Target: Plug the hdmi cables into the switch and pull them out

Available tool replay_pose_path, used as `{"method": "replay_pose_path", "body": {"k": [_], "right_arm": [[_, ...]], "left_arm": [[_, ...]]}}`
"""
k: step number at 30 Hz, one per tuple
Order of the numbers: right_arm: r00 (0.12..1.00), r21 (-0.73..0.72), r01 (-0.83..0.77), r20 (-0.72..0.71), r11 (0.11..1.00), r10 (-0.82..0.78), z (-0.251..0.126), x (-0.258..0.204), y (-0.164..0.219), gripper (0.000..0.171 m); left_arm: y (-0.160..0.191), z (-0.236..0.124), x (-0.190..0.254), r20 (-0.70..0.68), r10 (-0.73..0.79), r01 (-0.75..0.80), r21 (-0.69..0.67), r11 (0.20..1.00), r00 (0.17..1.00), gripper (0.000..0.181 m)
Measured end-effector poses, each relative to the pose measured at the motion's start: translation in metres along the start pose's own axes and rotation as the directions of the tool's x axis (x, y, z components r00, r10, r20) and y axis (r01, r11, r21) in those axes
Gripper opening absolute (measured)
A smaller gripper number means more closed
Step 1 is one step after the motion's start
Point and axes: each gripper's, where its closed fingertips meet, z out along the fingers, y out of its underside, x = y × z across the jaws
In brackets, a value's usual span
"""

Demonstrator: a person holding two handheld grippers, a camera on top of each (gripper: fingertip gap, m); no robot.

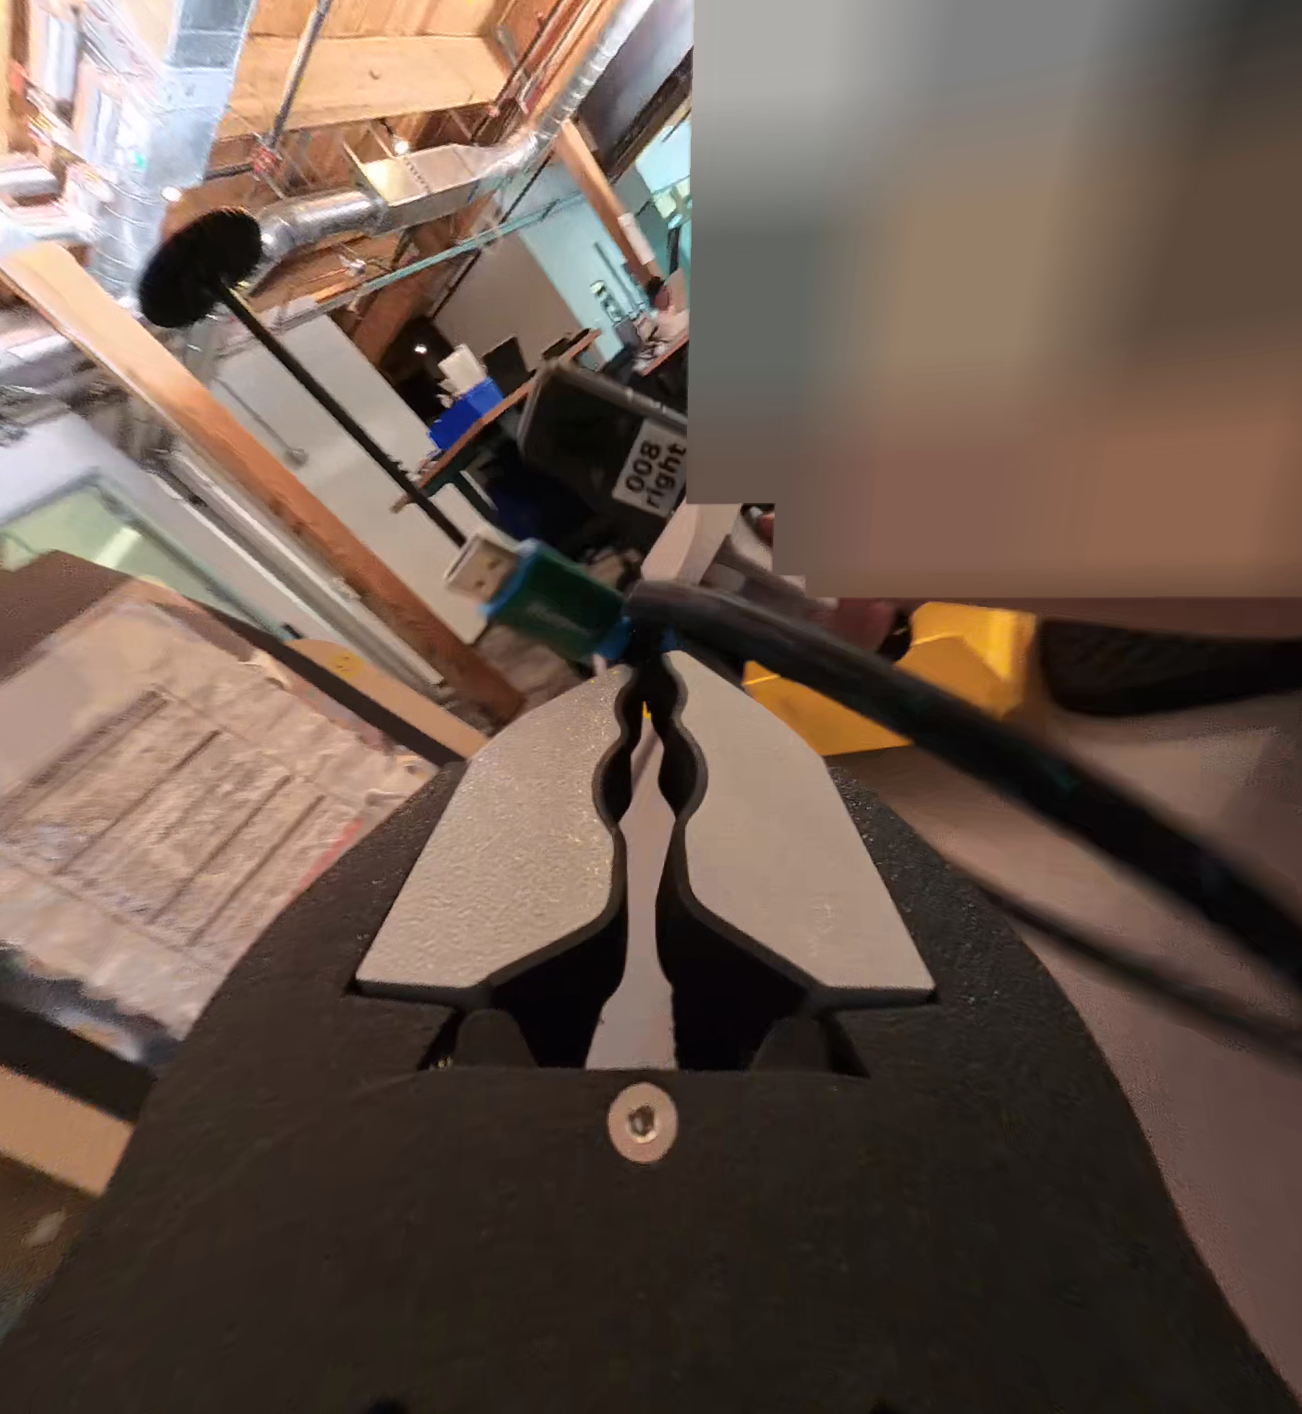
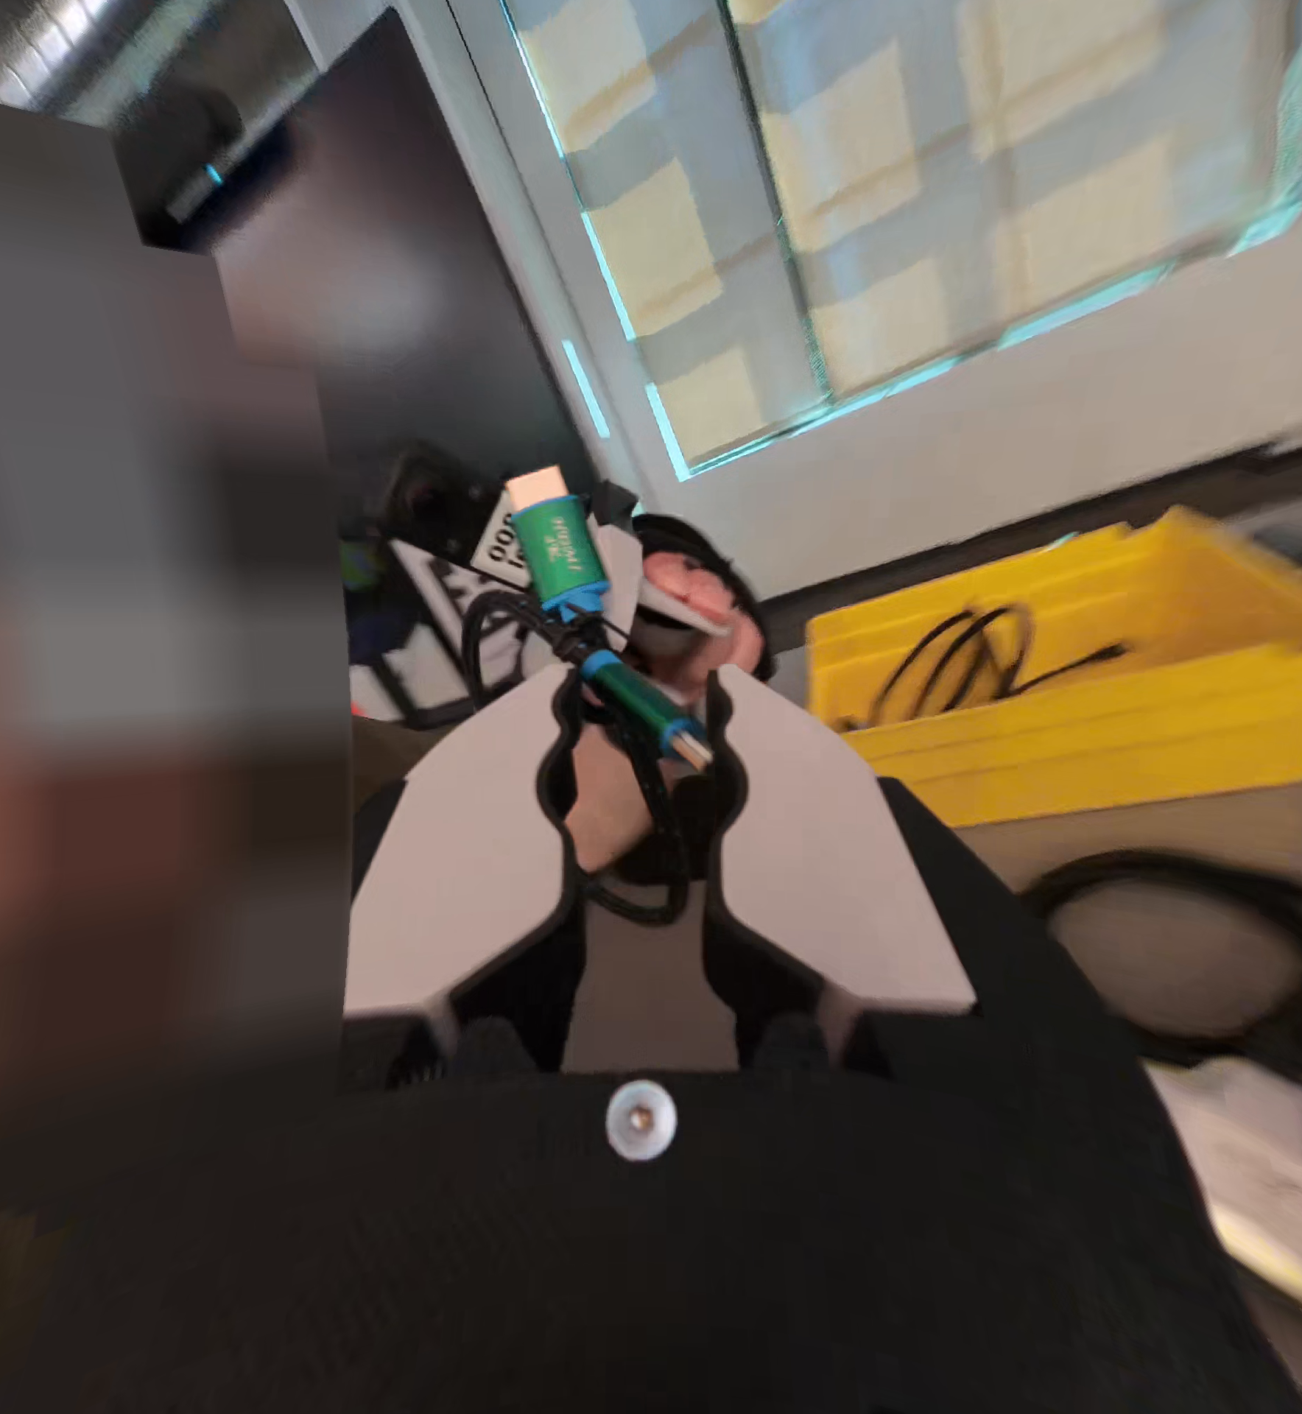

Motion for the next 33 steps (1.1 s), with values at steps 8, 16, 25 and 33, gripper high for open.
{"method": "replay_pose_path", "body": {"k": [8, 16, 25, 33], "right_arm": [[0.682, 0.004, 0.715, -0.226, 0.699, -0.696, -0.027, -0.024, -0.022, 0.032], [-0.079, -0.442, 0.897, -0.224, 0.029, -0.971, -0.027, -0.023, -0.008, 0.05], [-0.526, -0.529, 0.76, -0.161, -0.377, -0.835, -0.012, -0.044, -0.01, 0.063], [-0.554, -0.493, 0.718, 0.023, -0.492, -0.832, 0.016, -0.063, 0.021, 0.033]], "left_arm": [[-0.021, -0.01, 0.003, -0.1, -0.146, 0.157, 0.117, 0.981, 0.984, 0.001], [-0.03, -0.012, 0.016, -0.293, -0.337, 0.384, 0.119, 0.916, 0.895, 0.002], [-0.039, -0.01, 0.042, -0.509, -0.47, 0.566, 0.04, 0.824, 0.721, 0.002], [-0.026, -0.006, 0.041, -0.543, -0.586, 0.67, -0.059, 0.74, 0.601, 0.001]]}}
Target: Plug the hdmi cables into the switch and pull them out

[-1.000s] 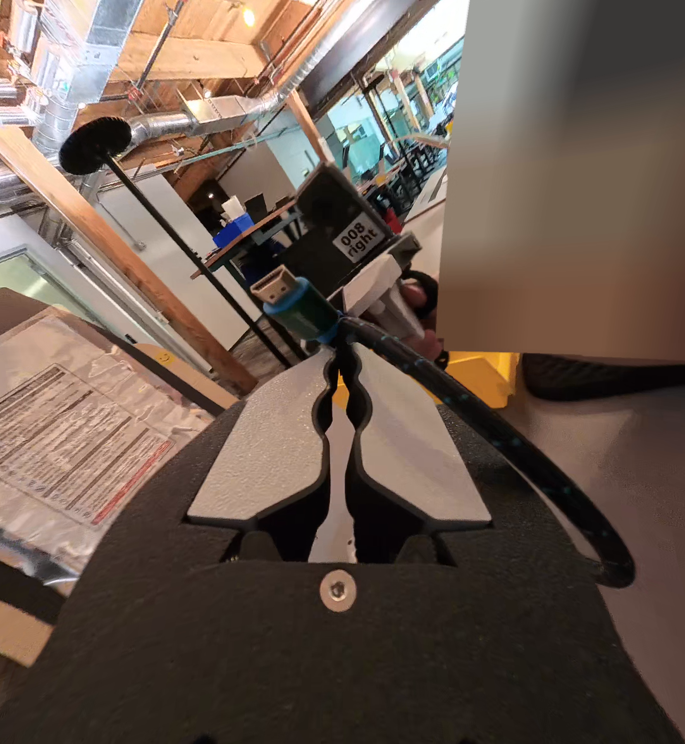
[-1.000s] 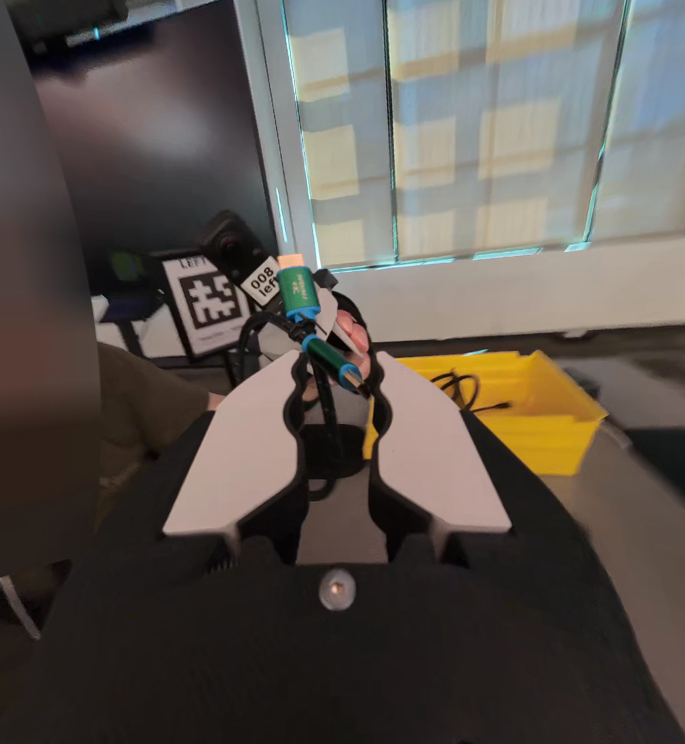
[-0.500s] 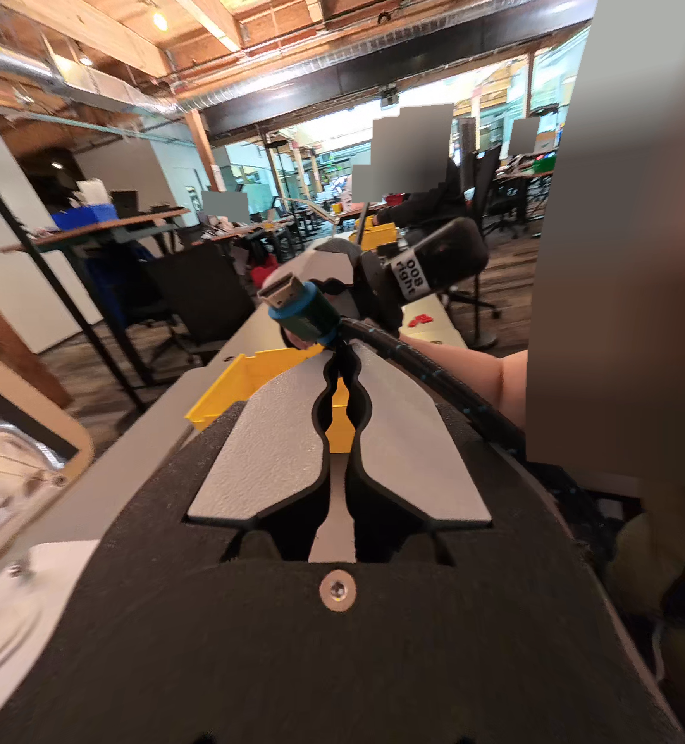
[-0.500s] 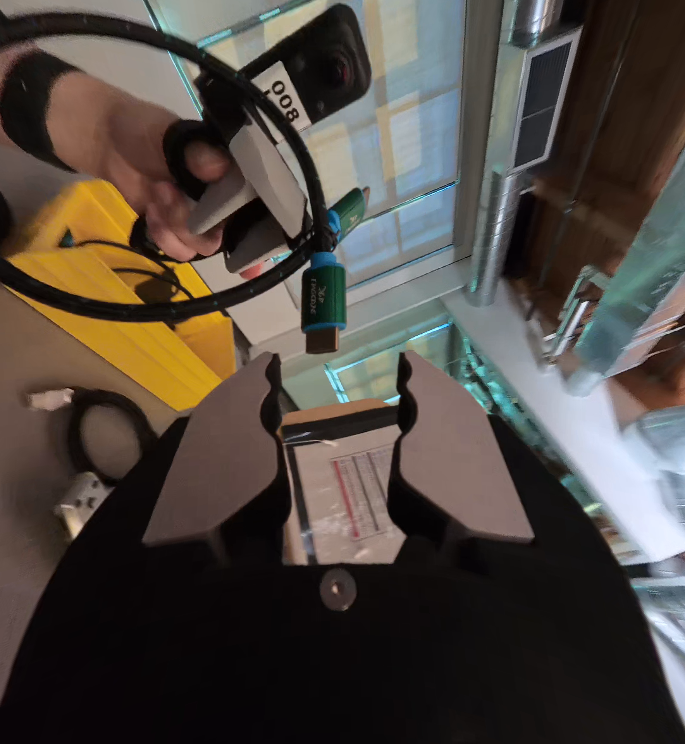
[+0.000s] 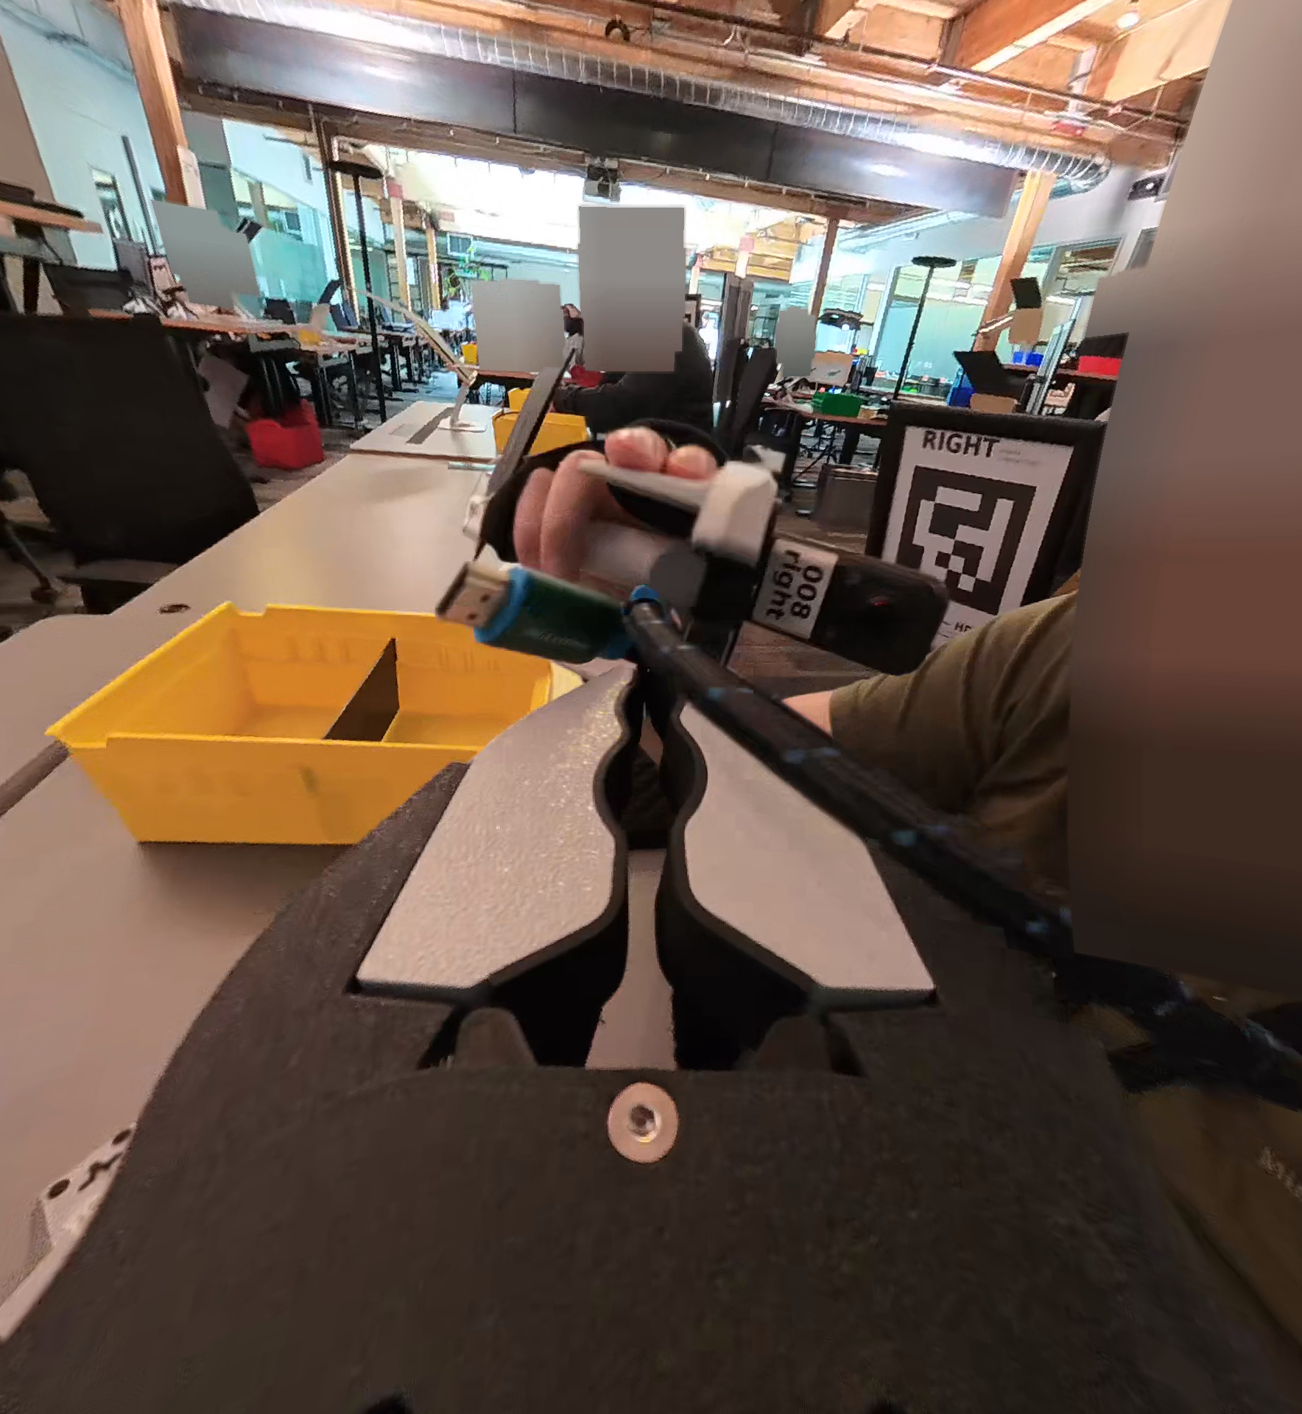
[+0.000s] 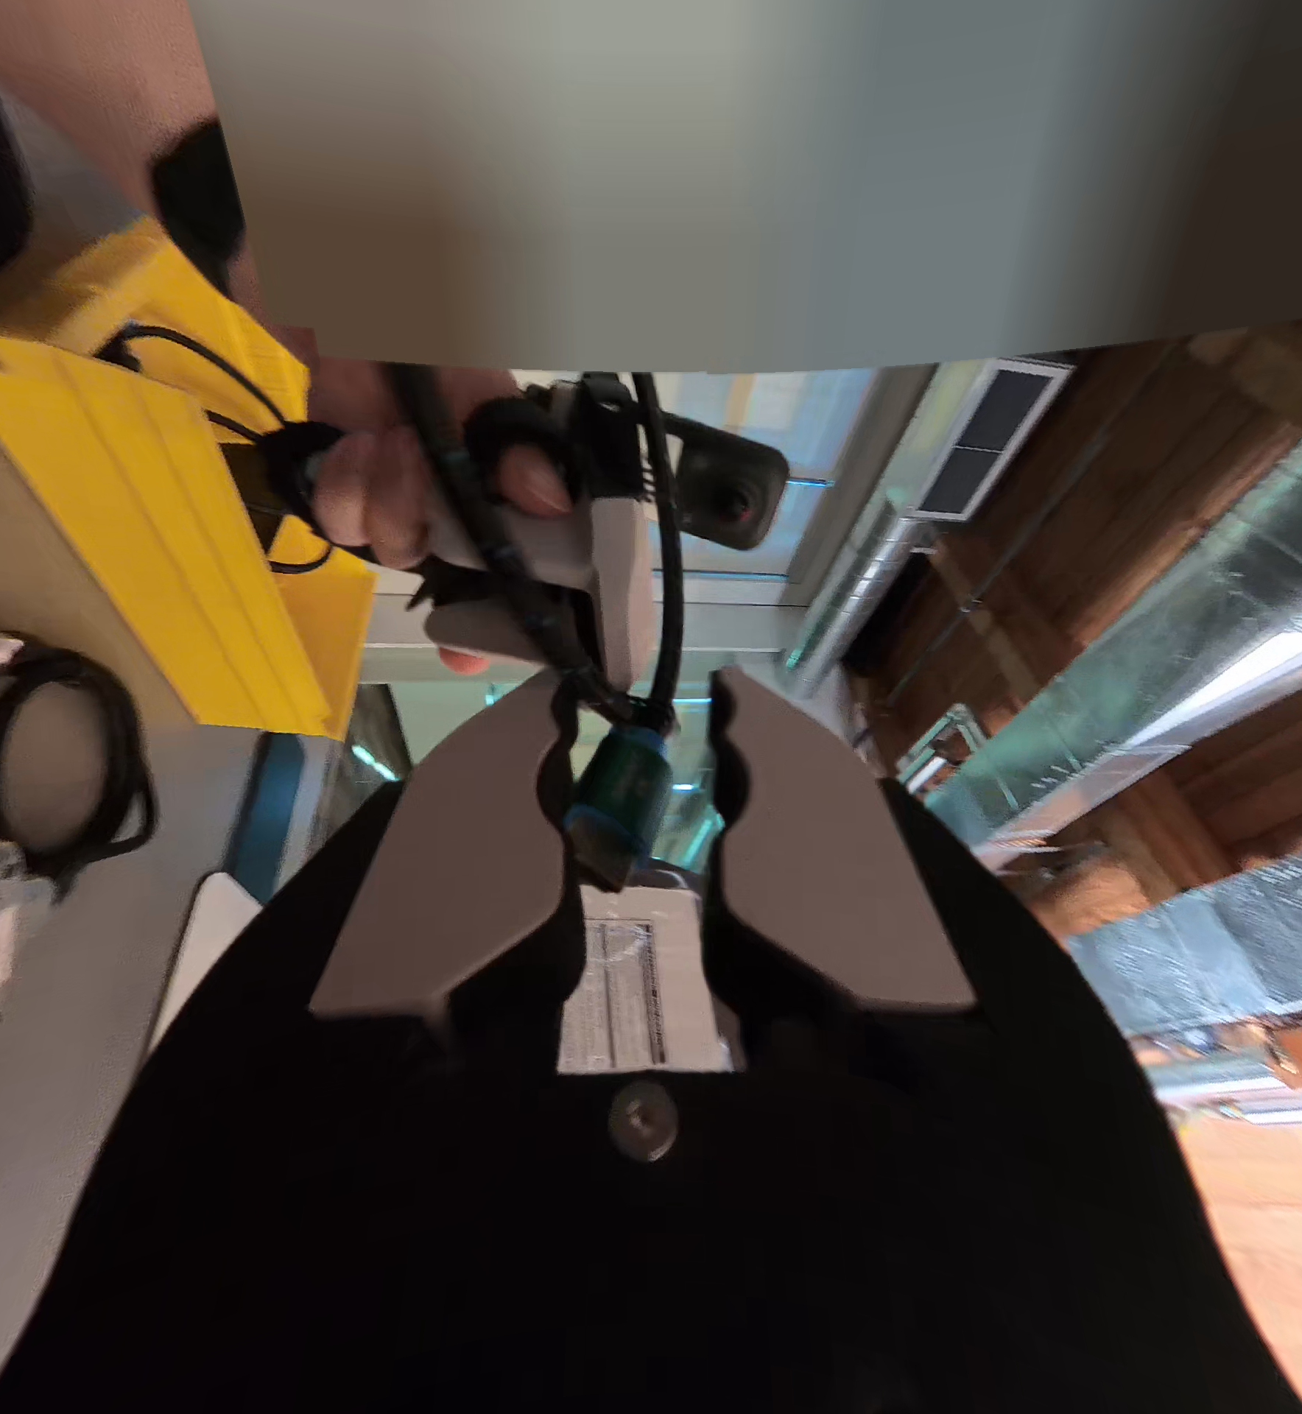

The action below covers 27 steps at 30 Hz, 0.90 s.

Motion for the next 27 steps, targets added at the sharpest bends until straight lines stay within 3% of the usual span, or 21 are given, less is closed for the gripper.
{"method": "replay_pose_path", "body": {"k": [3, 7, 10, 13, 16, 21, 27], "right_arm": [[0.995, 0.013, -0.064, 0.076, 0.998, 0.062, 0.002, -0.012, -0.001, 0.008], [0.883, -0.024, -0.441, 0.169, 0.897, 0.439, 0.007, -0.017, 0.013, 0.009], [0.677, -0.043, -0.714, 0.212, 0.699, 0.705, 0.01, -0.014, 0.024, 0.008], [0.358, -0.143, -0.906, 0.241, 0.398, 0.902, 0.017, -0.016, 0.036, 0.009], [0.087, -0.252, -0.958, 0.209, 0.139, 0.974, 0.023, -0.022, 0.046, 0.011], [-0.19, -0.33, -0.933, 0.104, -0.146, 0.976, 0.027, -0.029, 0.061, 0.01], [-0.285, -0.368, -0.892, 0.011, -0.261, 0.959, 0.029, -0.042, 0.075, 0.009]], "left_arm": [[0.006, 0.001, -0.004, -0.004, -0.029, 0.029, -0.024, 0.999, 1.0, 0.001], [0.011, -0.003, -0.019, 0.079, 0.021, -0.017, -0.056, 0.998, 0.997, 0.001], [0.015, -0.005, -0.027, 0.147, 0.09, -0.077, -0.092, 0.993, 0.985, 0.0], [0.014, -0.011, -0.035, 0.208, 0.137, -0.115, -0.116, 0.987, 0.968, 0.001], [0.016, -0.015, -0.047, 0.279, 0.2, -0.161, -0.154, 0.975, 0.939, 0.0], [0.022, -0.015, -0.057, 0.334, 0.306, -0.241, -0.222, 0.945, 0.892, 0.0], [0.031, -0.017, -0.071, 0.386, 0.487, -0.352, -0.371, 0.86, 0.783, 0.0]]}}
